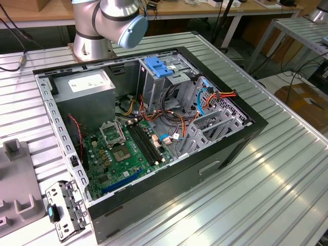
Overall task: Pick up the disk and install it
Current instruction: 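Pick up the disk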
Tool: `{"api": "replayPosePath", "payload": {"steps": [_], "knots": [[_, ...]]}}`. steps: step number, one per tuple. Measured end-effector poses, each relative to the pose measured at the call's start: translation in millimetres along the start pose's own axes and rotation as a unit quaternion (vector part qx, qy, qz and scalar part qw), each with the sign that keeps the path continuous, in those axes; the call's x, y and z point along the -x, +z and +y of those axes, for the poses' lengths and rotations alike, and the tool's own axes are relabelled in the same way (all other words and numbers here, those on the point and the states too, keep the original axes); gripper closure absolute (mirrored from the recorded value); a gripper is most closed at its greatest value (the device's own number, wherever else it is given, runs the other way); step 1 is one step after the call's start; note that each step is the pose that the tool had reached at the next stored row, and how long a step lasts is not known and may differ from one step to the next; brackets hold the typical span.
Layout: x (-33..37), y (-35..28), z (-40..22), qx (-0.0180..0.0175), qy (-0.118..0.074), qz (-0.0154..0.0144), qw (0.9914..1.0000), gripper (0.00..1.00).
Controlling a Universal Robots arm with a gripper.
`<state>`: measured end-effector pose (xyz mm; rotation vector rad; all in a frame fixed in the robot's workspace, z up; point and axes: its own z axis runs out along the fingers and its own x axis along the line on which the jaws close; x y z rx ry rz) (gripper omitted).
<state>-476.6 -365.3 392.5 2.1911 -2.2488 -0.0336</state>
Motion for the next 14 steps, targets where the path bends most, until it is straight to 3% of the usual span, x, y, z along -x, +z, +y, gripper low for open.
{"api": "replayPosePath", "payload": {"steps": [14], "knots": [[0.1, -5.7, 0.1, 0.0, 0.0, 0.0, 1.0, 0.63]]}}
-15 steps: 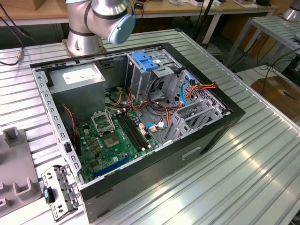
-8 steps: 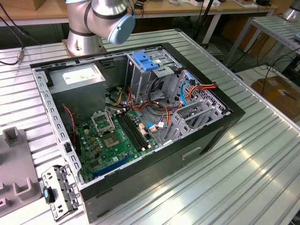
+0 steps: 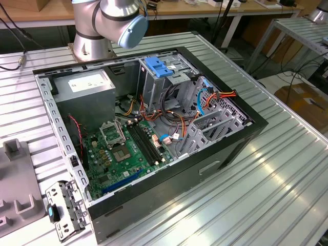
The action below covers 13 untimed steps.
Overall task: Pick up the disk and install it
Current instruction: 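Pick up the disk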
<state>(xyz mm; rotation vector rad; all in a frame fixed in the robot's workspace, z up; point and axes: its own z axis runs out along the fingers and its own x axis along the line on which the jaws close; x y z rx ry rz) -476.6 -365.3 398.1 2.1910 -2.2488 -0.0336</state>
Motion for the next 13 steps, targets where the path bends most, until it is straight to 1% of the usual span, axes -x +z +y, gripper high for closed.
{"api": "replayPosePath", "payload": {"steps": [13], "knots": [[0.1, -5.7, 0.1, 0.0, 0.0, 0.0, 1.0, 0.63]]}}
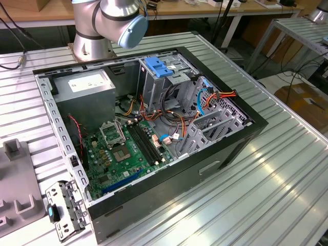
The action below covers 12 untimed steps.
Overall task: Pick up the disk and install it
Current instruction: 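Pick up the disk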
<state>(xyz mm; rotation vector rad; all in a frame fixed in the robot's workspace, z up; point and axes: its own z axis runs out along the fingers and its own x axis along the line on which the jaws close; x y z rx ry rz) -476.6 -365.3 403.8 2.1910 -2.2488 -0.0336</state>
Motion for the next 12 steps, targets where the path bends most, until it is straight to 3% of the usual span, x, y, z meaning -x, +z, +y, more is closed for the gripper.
{"api": "replayPosePath", "payload": {"steps": [12], "knots": [[0.1, -5.9, 0.1, 0.0, 0.0, 0.0, 1.0, 0.63]]}}
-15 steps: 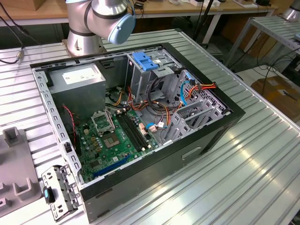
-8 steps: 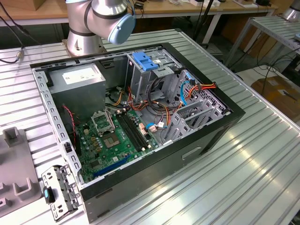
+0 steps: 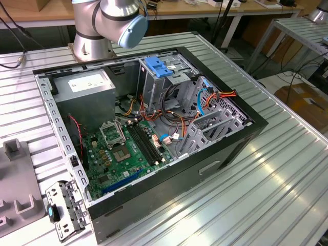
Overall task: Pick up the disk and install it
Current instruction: 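Pick up the disk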
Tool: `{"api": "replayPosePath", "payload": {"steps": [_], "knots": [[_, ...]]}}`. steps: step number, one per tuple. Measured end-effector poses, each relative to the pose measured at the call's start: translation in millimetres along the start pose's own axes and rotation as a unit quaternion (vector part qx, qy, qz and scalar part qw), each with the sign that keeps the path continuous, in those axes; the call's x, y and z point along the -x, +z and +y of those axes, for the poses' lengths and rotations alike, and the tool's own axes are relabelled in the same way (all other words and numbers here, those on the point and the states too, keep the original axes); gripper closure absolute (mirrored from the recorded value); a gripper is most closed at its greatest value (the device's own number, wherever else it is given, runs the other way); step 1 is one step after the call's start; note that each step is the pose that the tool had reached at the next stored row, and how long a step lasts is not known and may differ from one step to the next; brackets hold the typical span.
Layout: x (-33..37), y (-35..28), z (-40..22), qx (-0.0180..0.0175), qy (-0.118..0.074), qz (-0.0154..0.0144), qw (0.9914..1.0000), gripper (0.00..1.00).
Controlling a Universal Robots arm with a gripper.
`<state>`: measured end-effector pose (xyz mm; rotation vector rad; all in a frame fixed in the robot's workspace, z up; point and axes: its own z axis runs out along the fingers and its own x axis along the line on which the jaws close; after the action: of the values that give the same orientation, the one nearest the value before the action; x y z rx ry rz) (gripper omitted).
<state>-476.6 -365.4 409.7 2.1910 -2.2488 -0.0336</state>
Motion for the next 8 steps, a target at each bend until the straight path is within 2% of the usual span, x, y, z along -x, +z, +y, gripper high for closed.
{"api": "replayPosePath", "payload": {"steps": [8], "knots": [[0.1, -4.2, 0.1, 0.0, 0.0, 0.0, 1.0, 0.63]]}}
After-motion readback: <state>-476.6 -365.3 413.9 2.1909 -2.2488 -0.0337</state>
